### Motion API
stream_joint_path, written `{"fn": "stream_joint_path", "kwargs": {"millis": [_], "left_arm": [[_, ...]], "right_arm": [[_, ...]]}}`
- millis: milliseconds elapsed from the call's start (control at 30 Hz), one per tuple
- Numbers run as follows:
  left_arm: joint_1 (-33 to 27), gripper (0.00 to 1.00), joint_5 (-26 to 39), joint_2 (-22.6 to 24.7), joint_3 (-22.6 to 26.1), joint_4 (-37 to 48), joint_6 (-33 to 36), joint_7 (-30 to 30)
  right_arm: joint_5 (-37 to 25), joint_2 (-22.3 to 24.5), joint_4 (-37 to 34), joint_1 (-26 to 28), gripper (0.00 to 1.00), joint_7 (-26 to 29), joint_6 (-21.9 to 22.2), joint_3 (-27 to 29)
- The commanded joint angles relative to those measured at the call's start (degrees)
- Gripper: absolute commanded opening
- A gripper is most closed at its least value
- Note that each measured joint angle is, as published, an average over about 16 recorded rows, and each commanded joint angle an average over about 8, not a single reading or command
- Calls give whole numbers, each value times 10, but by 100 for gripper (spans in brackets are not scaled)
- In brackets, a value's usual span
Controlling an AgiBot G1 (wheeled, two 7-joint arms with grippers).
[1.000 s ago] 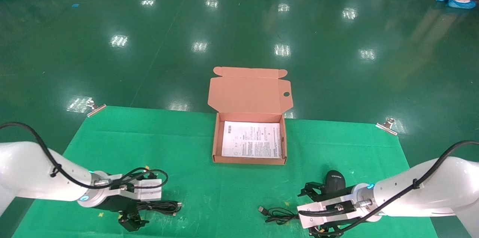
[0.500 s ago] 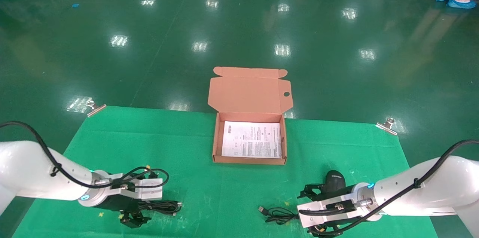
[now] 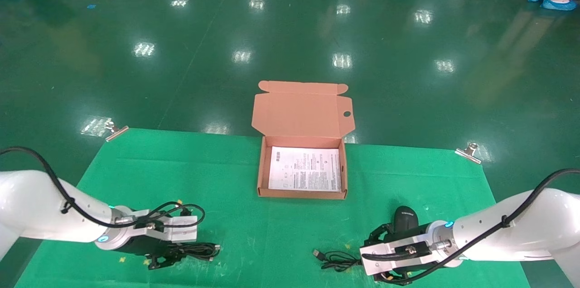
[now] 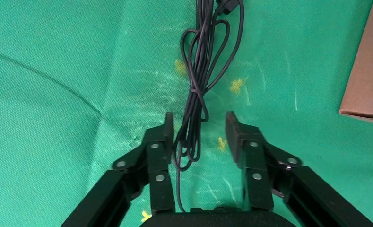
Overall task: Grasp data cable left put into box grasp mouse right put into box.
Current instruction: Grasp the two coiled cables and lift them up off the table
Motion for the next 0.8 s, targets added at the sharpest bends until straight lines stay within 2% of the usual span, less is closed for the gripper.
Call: {"fn": "stream_joint_path", "kwargs": {"millis": [33, 800], "left_arm": [[0, 0, 0, 0, 0, 0, 0, 0], [0, 0, 0, 0, 0, -1, 1, -1]], "right_arm": [[0, 0, 0, 0, 0, 0, 0, 0], [0, 1, 1, 0, 0, 1, -1, 0]]}}
